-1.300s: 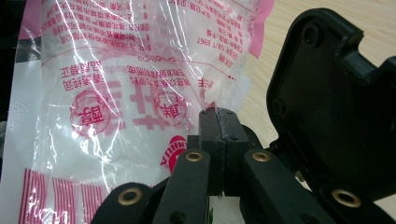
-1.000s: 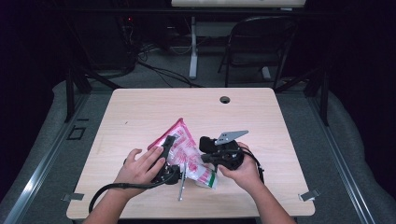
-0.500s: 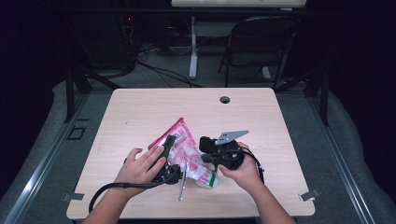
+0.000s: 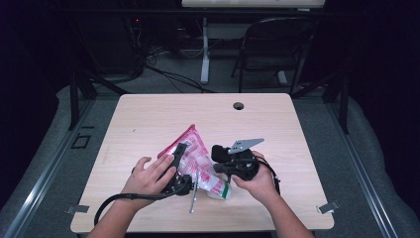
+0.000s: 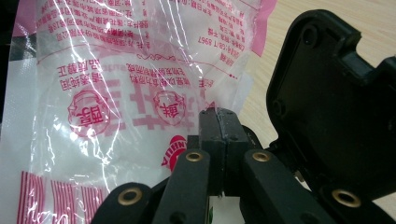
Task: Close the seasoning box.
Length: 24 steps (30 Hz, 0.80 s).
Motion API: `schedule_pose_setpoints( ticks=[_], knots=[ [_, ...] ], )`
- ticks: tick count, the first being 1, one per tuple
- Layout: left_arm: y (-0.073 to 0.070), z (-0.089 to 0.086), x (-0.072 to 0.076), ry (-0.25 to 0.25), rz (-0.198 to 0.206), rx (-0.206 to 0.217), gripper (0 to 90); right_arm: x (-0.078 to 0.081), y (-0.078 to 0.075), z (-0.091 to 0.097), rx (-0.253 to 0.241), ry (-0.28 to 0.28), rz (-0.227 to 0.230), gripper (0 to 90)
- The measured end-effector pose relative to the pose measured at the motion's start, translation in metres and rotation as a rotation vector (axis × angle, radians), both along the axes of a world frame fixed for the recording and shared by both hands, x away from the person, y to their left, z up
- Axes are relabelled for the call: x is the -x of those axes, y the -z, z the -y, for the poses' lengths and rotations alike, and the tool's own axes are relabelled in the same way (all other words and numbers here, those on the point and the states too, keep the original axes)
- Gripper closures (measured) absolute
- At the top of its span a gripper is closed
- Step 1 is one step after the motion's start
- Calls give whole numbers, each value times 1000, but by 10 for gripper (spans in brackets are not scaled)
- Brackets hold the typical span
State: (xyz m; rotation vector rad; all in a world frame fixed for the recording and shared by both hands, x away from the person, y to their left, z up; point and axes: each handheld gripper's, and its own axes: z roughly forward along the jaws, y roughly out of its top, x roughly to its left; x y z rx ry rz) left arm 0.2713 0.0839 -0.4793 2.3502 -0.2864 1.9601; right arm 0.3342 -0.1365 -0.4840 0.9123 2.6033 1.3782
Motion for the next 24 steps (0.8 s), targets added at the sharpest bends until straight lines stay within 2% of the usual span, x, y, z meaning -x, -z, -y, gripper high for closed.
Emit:
schedule_pose_setpoints(
  ticks=[24],
  knots=[
    [-1,0,1,3,6,-11,614,0,1,-2,4,2,3,900]
  ],
)
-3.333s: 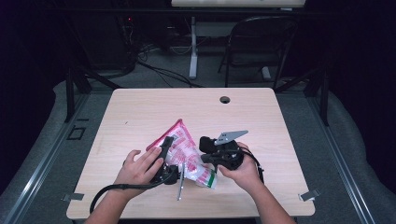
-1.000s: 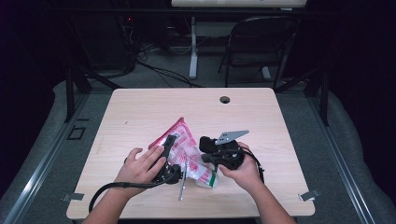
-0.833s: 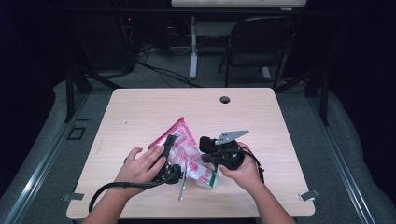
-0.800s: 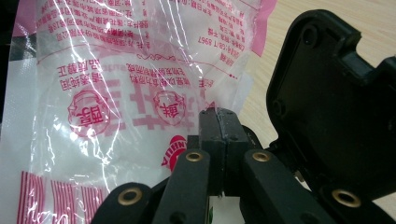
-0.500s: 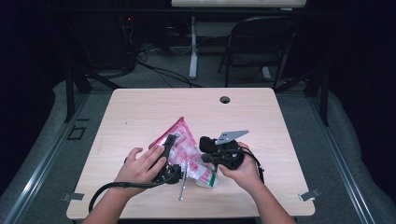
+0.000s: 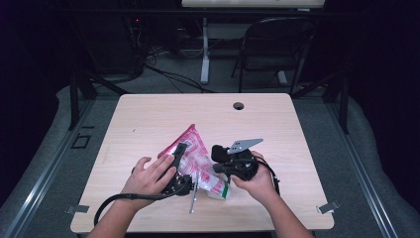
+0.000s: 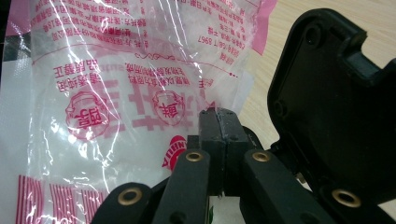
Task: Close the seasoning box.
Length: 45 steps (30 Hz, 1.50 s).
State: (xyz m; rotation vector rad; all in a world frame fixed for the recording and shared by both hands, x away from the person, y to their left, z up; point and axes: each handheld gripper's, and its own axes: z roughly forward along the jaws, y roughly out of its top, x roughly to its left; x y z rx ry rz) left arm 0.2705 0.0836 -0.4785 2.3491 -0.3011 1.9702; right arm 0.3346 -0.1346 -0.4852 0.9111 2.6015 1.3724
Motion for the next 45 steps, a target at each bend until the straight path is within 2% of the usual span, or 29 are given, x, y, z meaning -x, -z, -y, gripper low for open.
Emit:
schedule_pose_setpoints(
  ticks=[10,13,15,32,34,45],
  knots=[
    [0,-1,1,-2,1,-1,614,0,1,-2,-3,1,-4,900],
    [0,-1,1,-8,-10,5,614,0,1,-2,-2,-1,-4,900],
    [-1,-1,1,0,5,-3,614,-1,1,-3,-6,-3,-6,900],
    [-1,-1,1,1,6,-6,617,-1,2,-4,6,-6,-6,900],
    [0,-1,1,-5,-6,3,617,-1,2,-4,6,-7,-7,900],
    [-2,0,1,5,9,-1,623,-1,2,-4,9,-6,-5,900]
  ],
)
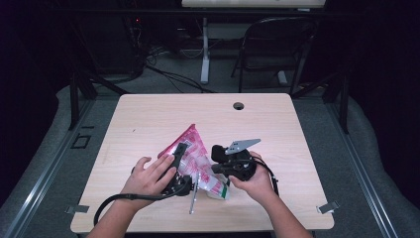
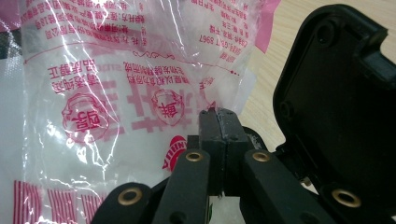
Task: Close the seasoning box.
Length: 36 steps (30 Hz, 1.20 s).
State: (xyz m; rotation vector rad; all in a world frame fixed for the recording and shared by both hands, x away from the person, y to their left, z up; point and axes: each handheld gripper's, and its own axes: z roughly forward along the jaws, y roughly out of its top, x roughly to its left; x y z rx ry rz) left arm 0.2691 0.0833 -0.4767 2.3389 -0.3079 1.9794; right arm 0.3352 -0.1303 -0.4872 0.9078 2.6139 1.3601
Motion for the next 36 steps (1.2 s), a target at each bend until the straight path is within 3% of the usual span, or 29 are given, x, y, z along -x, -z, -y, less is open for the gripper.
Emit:
schedule_pose_setpoints(
  ticks=[20,21,26,28,36],
  knots=[
    [0,1,0,1,-7,6,624,0,0,0,4,-1,-1,900],
    [-1,2,0,10,9,-2,623,0,1,0,3,1,-1,900],
    [-1,3,1,10,7,-9,623,0,2,0,-6,3,-5,900],
    [0,3,1,2,-10,-3,624,0,2,0,-3,4,-7,900],
    [-2,5,1,17,9,-13,628,0,2,1,-1,6,-3,900]
  ],
)
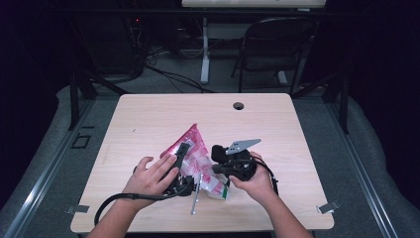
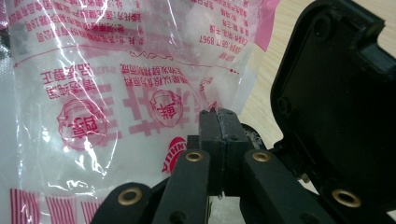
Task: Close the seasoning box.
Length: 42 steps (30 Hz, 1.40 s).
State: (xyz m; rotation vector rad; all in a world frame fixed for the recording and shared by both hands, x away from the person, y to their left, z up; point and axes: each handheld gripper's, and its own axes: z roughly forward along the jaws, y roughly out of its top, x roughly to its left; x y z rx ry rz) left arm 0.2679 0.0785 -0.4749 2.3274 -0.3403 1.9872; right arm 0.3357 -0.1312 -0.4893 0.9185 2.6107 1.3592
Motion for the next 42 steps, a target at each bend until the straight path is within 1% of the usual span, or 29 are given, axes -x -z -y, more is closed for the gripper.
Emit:
schedule_pose_setpoints(
  ticks=[3,4,5,7,13,14,18,19,26,29,32,42],
  knots=[
    [0,1,0,1,1,-3,628,0,0,0,-1,0,-1,900],
    [0,0,0,-5,-10,3,628,0,0,0,-1,0,-1,900],
    [0,1,0,-5,-11,4,629,0,0,0,-1,1,-1,900],
    [-1,1,1,3,6,2,628,0,-1,1,3,-1,-3,900],
    [-1,2,1,9,5,4,630,0,-1,2,1,0,-2,900],
    [-1,2,1,5,-3,9,630,0,-1,2,2,0,-2,900],
    [-1,2,1,3,-3,7,631,1,-1,2,-2,3,-1,900],
    [-2,3,2,8,7,2,631,1,-1,3,-2,3,-1,900],
    [-3,4,2,11,9,2,633,1,-2,3,-3,1,-1,900],
    [-3,4,1,16,4,-4,634,1,-1,3,-1,4,-1,900],
    [-3,4,1,13,-2,2,635,1,-1,3,1,3,-4,900],
    [-3,5,1,12,-4,2,639,1,-1,3,2,4,-3,900]
  ],
)
